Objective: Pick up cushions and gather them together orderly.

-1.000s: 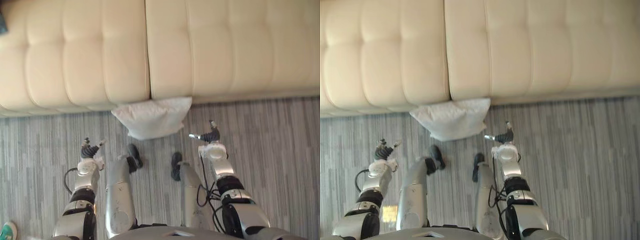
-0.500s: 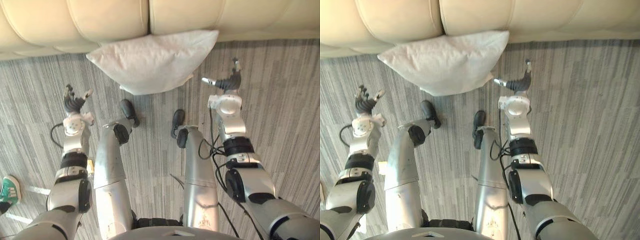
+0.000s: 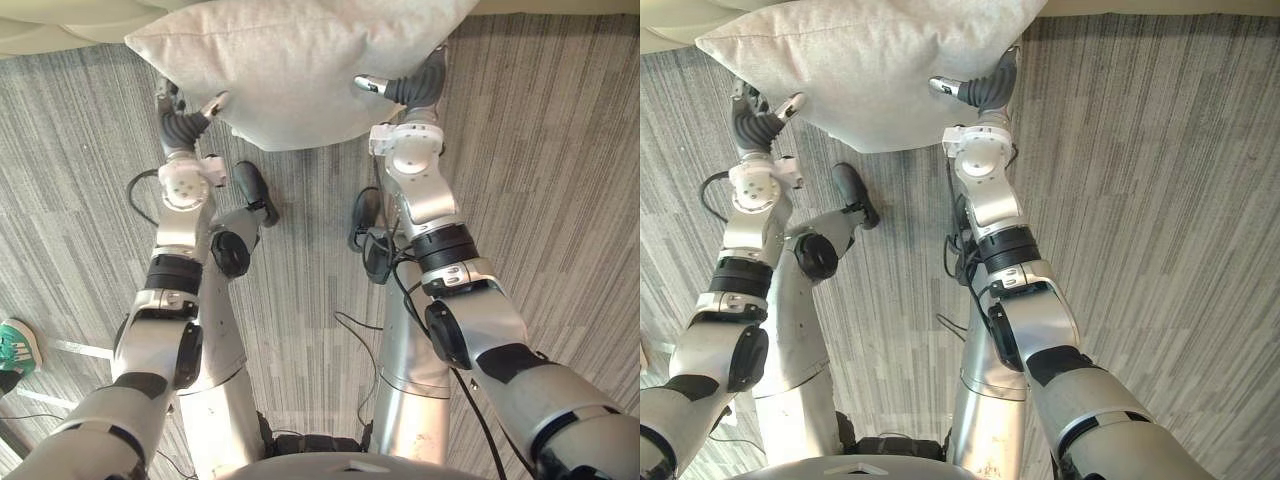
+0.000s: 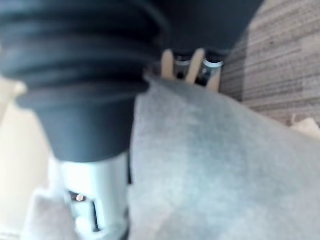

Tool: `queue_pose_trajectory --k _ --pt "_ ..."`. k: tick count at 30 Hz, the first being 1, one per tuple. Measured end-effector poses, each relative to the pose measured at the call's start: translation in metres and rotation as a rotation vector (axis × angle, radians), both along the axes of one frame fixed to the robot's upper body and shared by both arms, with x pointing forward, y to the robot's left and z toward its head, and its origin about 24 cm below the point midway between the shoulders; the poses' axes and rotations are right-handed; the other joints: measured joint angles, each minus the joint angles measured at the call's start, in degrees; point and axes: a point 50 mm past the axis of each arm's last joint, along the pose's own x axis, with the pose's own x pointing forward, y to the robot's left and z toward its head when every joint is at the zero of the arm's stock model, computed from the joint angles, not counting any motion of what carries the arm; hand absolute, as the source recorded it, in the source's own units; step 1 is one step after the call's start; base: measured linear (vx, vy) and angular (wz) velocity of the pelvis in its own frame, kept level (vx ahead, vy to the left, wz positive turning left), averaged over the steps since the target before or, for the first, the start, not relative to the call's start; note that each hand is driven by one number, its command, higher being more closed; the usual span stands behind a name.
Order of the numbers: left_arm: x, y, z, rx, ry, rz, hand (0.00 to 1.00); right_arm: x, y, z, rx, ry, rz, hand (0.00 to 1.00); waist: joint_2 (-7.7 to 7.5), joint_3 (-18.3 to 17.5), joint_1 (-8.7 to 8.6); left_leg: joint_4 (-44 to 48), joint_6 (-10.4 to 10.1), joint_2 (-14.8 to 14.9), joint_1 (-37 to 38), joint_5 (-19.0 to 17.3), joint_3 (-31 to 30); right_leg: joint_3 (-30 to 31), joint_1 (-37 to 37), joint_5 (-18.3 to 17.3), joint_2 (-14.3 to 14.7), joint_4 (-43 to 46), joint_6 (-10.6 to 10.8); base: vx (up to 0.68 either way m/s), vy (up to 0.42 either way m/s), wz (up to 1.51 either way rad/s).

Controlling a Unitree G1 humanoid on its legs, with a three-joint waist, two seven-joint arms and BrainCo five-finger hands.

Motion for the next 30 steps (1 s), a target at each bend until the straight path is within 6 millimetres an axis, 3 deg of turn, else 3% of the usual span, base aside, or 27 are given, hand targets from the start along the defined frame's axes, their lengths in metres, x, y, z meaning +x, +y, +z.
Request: queue_pose_trajectory --k 6,10,13,18,20,23,26,30 --pt "-0.006 0.002 0.012 -0.001 -0.051 0.010 1.00 -0.003 0.003 -0.007 0.018 0.007 0.050 1.00 0.02 -0.05 -0.59 -1.08 -0.86 0.28 0.84 0.78 -0.90 -1.08 1.33 0.66 0.57 -1.01 -0.98 -0.05 -0.017 -0.02" --pt "-0.018 0.001 0.004 -0.002 -0.080 -0.006 1.00 -0.012 0.004 -0.042 0.059 0.052 0.124 1.00 -0.21 -0.24 -1.17 -3.48 -1.02 0.47 6.25 1.59 -0.77 -1.28 6.75 1.43 1.45 -3.90 -1.31 -0.04 -0.036 -0.08" --pt "-0.032 -0.005 -0.007 0.002 -0.101 -0.031 1.00 -0.025 0.003 -0.075 0.082 0.098 0.157 1.00 -0.21 -0.25 -1.50 -6.67 -2.34 0.56 12.51 1.70 -0.64 -1.78 13.33 2.00 2.24 -7.97 -1.37 -0.02 -0.035 -0.11" --pt "-0.053 -0.017 -0.043 0.044 -0.049 -0.067 1.00 -0.051 -0.007 -0.119 0.099 0.164 0.178 1.00 -0.29 -0.37 -1.99 -12.88 -3.26 -0.14 25.22 2.10 0.68 -2.57 26.51 3.13 2.77 -16.07 -0.82 0.03 -0.024 -0.03" --pt "-0.070 -0.024 -0.079 0.041 0.039 -0.091 1.00 -0.069 -0.014 -0.155 0.121 0.250 0.173 1.00 -0.79 -6.60 -1.93 -14.39 -3.89 -0.41 28.44 1.23 0.65 -2.70 30.53 3.01 3.09 -19.30 -0.31 0.12 -0.010 -0.03" --pt "-0.091 -0.028 -0.110 0.043 0.118 -0.122 1.00 -0.095 -0.022 -0.185 0.112 0.322 0.176 1.00 -1.27 -7.38 -1.86 -15.50 -3.94 -1.26 39.23 -0.60 0.63 -2.80 42.61 2.62 3.07 -22.97 0.37 0.19 0.021 0.07" --pt "-0.103 -0.025 -0.123 0.051 0.156 -0.123 1.00 -0.108 -0.023 -0.195 0.098 0.352 0.192 1.00 -1.41 -8.33 -1.86 -16.27 -4.13 -1.70 44.27 -1.78 0.70 -2.82 48.38 2.30 3.04 -25.24 0.91 0.12 0.042 0.03" --pt "-0.129 -0.016 -0.153 0.067 0.257 -0.118 1.00 -0.137 -0.024 -0.220 0.092 0.442 0.240 1.00 -2.76 -12.25 -1.29 -19.36 -5.50 -2.35 54.84 -4.29 1.88 -2.79 59.41 1.60 2.82 -30.76 1.84 0.15 0.061 0.02"
